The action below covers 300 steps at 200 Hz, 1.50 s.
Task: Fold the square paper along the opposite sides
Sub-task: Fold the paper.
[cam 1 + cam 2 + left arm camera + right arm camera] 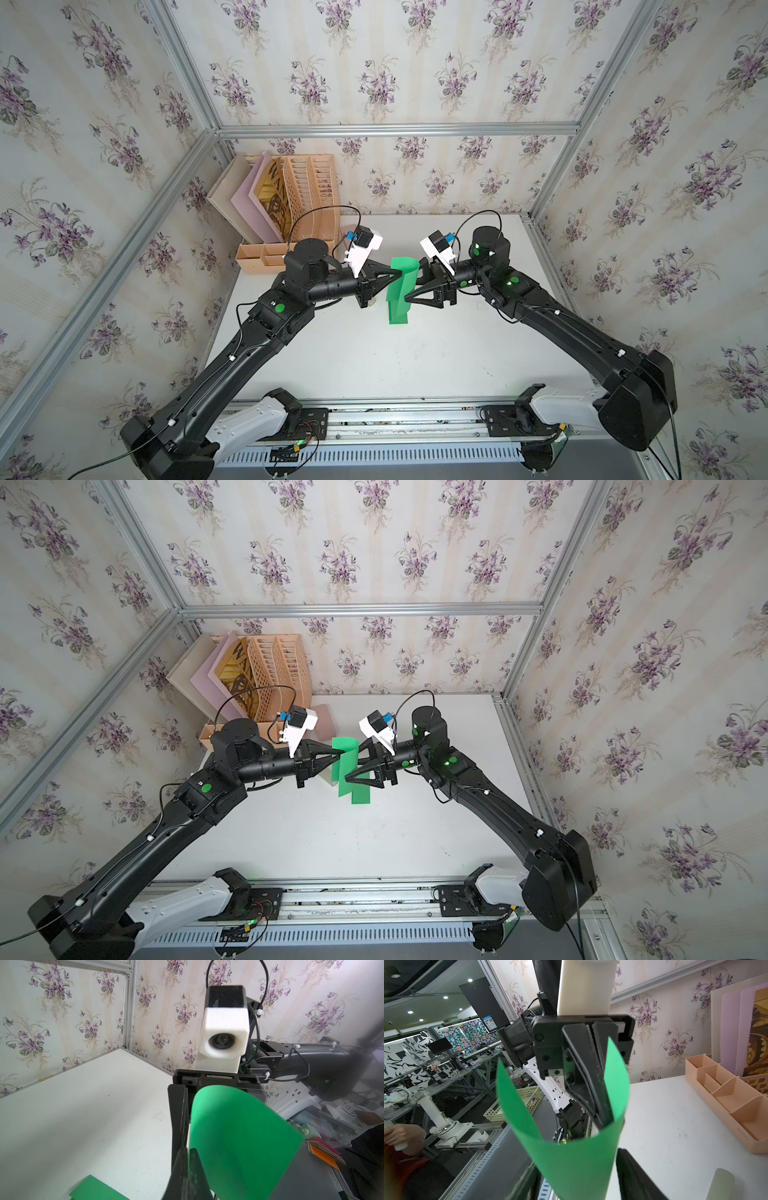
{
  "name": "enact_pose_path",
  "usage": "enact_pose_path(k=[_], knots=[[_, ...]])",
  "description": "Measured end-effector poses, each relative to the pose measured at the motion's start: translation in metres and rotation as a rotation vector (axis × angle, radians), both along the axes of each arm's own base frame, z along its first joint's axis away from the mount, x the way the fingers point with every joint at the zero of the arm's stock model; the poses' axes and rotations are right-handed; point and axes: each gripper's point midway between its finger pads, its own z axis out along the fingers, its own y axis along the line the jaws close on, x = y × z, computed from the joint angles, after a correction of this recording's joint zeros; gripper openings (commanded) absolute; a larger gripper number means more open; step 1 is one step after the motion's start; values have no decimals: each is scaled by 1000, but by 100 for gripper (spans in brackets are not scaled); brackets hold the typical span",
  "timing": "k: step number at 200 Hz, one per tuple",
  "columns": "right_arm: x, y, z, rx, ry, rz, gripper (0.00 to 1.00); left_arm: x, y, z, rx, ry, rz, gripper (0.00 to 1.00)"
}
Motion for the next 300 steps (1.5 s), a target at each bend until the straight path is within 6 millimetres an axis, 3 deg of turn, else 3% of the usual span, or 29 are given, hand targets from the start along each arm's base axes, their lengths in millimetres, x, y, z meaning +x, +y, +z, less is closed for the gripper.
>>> enact_pose_path(k=[141,300], knots=[[1,7,0,-2,-4,3,34,-7,-3,0,-11,15,-46,0],[2,8,0,-1,-4,0,26,-8,-3,-3,-8,18,-46,0]])
